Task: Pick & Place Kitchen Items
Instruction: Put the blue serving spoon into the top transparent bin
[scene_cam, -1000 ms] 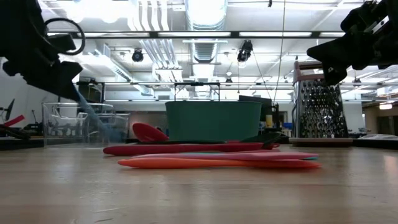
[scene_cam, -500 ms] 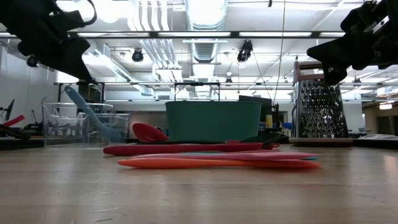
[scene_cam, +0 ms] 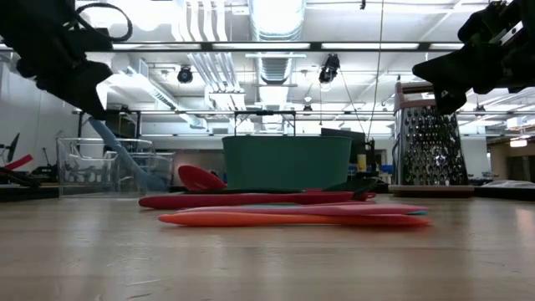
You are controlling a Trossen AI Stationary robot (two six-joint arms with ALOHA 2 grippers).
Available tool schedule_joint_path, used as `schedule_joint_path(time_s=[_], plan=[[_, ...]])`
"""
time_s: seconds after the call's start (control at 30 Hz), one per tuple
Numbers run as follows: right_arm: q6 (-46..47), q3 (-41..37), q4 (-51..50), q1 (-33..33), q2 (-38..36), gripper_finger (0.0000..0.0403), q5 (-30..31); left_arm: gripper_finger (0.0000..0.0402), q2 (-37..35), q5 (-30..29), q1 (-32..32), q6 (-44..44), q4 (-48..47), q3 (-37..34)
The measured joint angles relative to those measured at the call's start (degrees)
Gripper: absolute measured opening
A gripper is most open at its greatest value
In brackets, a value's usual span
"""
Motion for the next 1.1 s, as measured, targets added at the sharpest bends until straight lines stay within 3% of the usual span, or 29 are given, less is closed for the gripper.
schedule_joint_path(time_s=[0.1, 0.3, 0.63, 0.8, 0.97, 1.03, 1.1], plan=[[0.0, 0.0, 0.01, 0.01, 0.0, 0.0009, 0.01, 0.0009, 0.0, 0.01, 2.43, -0.62, -3.98, -0.09], [0.0, 0.0, 0.01, 0.01, 0.0, 0.0009, 0.0, 0.0017, 0.0, 1.85, 8.19, -0.86, -6.38, -0.16], [0.0, 0.0, 0.01, -0.01, 0.0, 0.0009, 0.01, 0.0006, 0.11, -0.45, 3.95, 7.24, 1.43, 0.09], [-0.01, 0.0, 0.01, 0.0, 0.0, 0.0009, 0.01, 0.0003, 0.11, 5.44, 2.97, 10.27, 2.61, 0.06], [0.0, 0.0, 0.01, 0.0, 0.0, 0.0009, 0.02, 0.0005, 0.11, 4.53, 4.86, 7.56, -1.11, -1.03], [-0.01, 0.0, 0.0, -0.01, 0.0, 0.0009, 0.01, 0.0004, 0.11, 1.01, 5.92, 1.35, -5.49, -1.61], [0.0, 0.0, 0.01, -0.01, 0.0, 0.0009, 0.02, 0.0003, 0.11, 1.79, 7.23, -2.74, -8.22, -2.05]])
